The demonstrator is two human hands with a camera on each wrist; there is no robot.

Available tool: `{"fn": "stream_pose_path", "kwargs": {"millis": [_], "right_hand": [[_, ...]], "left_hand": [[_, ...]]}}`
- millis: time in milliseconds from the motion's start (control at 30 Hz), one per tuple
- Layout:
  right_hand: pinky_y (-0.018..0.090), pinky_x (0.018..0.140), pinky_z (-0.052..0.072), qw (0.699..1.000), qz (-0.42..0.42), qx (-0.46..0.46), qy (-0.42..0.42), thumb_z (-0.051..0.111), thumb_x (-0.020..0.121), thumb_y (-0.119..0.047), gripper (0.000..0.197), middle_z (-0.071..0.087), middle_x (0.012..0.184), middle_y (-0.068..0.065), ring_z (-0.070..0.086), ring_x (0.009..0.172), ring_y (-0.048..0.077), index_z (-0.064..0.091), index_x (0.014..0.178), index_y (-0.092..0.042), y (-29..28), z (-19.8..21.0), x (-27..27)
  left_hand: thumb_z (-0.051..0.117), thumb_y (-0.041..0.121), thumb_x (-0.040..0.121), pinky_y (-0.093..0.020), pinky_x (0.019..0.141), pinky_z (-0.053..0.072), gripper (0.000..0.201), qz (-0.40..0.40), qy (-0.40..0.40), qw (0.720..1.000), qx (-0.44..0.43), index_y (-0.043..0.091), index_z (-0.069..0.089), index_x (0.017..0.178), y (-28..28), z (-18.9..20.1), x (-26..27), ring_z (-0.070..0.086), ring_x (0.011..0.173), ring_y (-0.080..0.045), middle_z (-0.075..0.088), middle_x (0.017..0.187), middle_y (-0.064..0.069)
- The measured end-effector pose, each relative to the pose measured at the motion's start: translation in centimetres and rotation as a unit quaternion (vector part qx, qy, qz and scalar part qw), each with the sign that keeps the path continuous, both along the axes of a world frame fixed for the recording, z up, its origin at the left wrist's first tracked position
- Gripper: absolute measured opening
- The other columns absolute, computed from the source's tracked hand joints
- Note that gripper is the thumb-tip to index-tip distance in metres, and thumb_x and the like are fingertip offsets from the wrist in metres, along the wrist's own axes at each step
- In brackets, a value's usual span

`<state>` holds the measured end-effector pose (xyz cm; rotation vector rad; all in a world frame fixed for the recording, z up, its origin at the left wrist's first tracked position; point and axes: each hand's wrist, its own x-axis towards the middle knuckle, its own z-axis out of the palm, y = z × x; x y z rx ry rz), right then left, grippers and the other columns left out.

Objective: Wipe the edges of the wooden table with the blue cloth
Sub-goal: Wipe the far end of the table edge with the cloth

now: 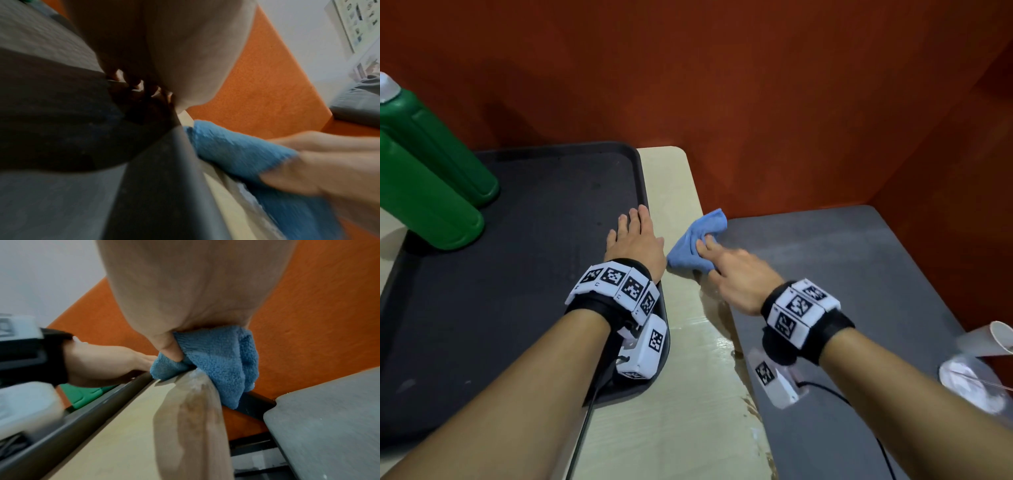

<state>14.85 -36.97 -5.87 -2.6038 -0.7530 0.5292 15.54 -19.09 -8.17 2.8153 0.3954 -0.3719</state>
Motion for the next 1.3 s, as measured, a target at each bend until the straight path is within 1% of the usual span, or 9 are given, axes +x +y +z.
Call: {"fn": "stream_pose_path", "kwargs": {"millis": [133,267,467,600,700,833,1033,1167,1300], "right_hand": [[0.046,0.083,0.048,1.000,0.010,-0.003,0.014,0.038,0.094,-0.024,0.042,0.036,0.147,-0.002,0.056,0.110,0.032,0.034,0.135,-0.025,-1.0,-0.1,-1.7],[0.053,0.099,0.041,0.999,-0.013,-0.021,0.041,0.036,0.094,-0.021,0.047,0.033,0.154,0.002,0.048,0.126,0.036,0.033,0.141,-0.022,-0.5,0.0,0.6],[0.049,0.089,0.046,1.000,-0.002,-0.002,0.021,0.038,0.091,-0.016,0.043,0.031,0.151,0.000,0.054,0.113,0.038,0.035,0.134,-0.023,-0.3,-0.9,0.2],[0.046,0.096,0.044,1.000,-0.008,0.010,0.021,0.038,0.092,-0.020,0.053,0.022,0.158,-0.001,0.048,0.126,0.033,0.028,0.144,-0.027,-1.6,-0.8,-3.2],[0.046,0.103,0.041,0.999,-0.010,0.008,0.035,0.036,0.094,-0.022,0.053,0.019,0.160,-0.001,0.041,0.134,0.030,0.027,0.146,-0.025,-2.2,-0.5,-5.2],[0.050,0.103,0.040,0.998,-0.034,-0.025,0.041,0.036,0.096,-0.023,0.048,0.024,0.159,-0.003,0.043,0.131,0.034,0.031,0.144,-0.023,-1.8,0.2,-4.8],[0.049,0.092,0.044,0.998,-0.046,-0.031,0.022,0.038,0.094,-0.018,0.038,0.035,0.151,0.001,0.051,0.118,0.038,0.040,0.133,-0.019,-1.4,0.1,-7.1],[0.049,0.092,0.044,0.998,-0.051,-0.031,0.021,0.038,0.093,-0.017,0.037,0.035,0.151,0.003,0.050,0.117,0.038,0.042,0.130,-0.016,-2.3,0.0,-10.3],[0.050,0.094,0.044,0.997,-0.055,-0.057,0.015,0.037,0.094,-0.017,0.039,0.031,0.153,0.006,0.050,0.119,0.039,0.040,0.134,-0.014,-2.2,0.2,-10.7]], "left_hand": [[0.026,0.028,0.101,-0.040,0.123,0.012,0.062,-0.022,-0.008,1.000,-0.007,0.009,-0.002,0.153,0.2,0.5,-1.5,0.003,0.151,-0.023,0.002,0.163,-0.009],[0.033,0.019,0.100,-0.038,0.123,0.009,0.066,-0.056,-0.007,0.998,0.017,0.006,-0.003,0.153,-1.1,0.8,-3.5,0.000,0.151,-0.025,-0.003,0.162,-0.011],[0.036,0.007,0.094,-0.037,0.122,0.011,0.073,-0.056,0.017,0.998,0.006,0.003,-0.008,0.152,-2.2,0.7,-4.2,-0.001,0.151,-0.024,-0.014,0.161,-0.013],[0.039,0.008,0.095,-0.038,0.122,0.011,0.076,-0.053,0.031,0.998,-0.012,0.005,-0.011,0.152,-2.0,1.0,-4.3,-0.002,0.151,-0.022,-0.017,0.161,-0.010],[0.043,0.010,0.096,-0.039,0.122,0.013,0.077,-0.051,0.041,0.998,-0.021,0.005,-0.010,0.152,-2.1,1.5,-4.5,0.001,0.151,-0.022,-0.015,0.161,-0.010],[0.041,0.012,0.097,-0.039,0.122,0.012,0.075,-0.052,0.057,0.997,-0.026,0.003,-0.010,0.152,-2.3,2.1,-5.5,0.000,0.151,-0.023,-0.012,0.161,-0.012],[0.040,0.011,0.096,-0.039,0.123,0.011,0.074,-0.060,0.036,0.997,-0.013,0.001,-0.008,0.151,-3.4,1.4,-8.3,-0.003,0.151,-0.025,-0.011,0.161,-0.014],[0.042,0.010,0.096,-0.040,0.122,0.014,0.075,-0.054,0.034,0.998,-0.021,0.000,-0.008,0.151,-4.0,1.1,-10.0,0.002,0.151,-0.027,-0.009,0.161,-0.017],[0.040,0.011,0.097,-0.040,0.122,0.013,0.074,-0.058,0.027,0.998,-0.020,0.000,-0.009,0.151,-4.1,1.0,-10.6,0.002,0.151,-0.027,-0.008,0.161,-0.018]]}}
